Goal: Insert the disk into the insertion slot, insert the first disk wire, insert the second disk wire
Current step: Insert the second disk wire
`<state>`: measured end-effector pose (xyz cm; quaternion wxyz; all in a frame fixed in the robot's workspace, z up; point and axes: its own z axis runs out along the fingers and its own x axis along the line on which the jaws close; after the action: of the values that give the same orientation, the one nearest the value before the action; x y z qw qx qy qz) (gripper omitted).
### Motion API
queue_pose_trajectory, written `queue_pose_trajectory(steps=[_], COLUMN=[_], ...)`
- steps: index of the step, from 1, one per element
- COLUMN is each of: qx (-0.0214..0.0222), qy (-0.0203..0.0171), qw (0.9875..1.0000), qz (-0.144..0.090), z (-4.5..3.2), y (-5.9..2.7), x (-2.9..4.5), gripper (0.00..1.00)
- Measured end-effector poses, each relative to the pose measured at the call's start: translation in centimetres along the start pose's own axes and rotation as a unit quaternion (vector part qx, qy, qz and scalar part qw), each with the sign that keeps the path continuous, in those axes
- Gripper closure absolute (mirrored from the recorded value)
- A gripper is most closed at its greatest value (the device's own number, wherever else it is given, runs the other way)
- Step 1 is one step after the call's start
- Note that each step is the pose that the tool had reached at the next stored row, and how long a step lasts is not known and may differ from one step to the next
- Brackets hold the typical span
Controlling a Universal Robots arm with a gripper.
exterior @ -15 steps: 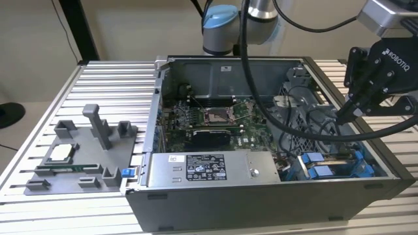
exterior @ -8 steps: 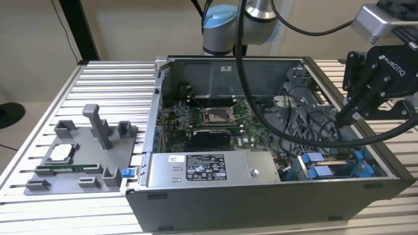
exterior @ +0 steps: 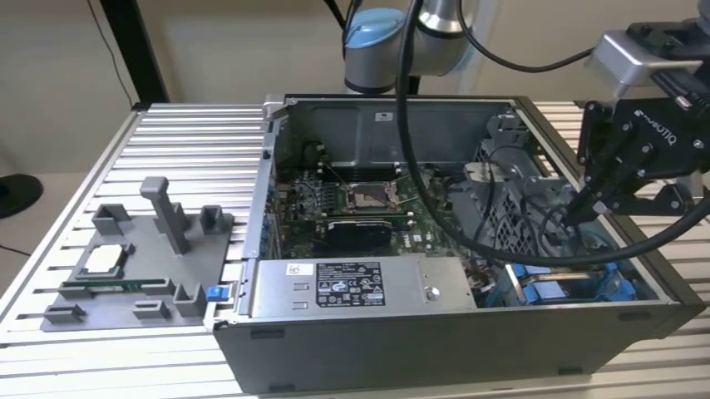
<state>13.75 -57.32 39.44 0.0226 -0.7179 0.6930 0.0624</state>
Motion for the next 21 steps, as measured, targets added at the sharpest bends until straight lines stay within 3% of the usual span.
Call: queue_pose_trajectory(steps=[10, 21], qx=[0.0032, 0.0070], qy=[-0.0003, -0.0009], qw=[1.0000, 0.9998], qz=[0.007, 0.020], z=[1.25, 2.13], y=[-0.06, -0.09], x=[0.35, 1.09], gripper=[1.00, 1.00])
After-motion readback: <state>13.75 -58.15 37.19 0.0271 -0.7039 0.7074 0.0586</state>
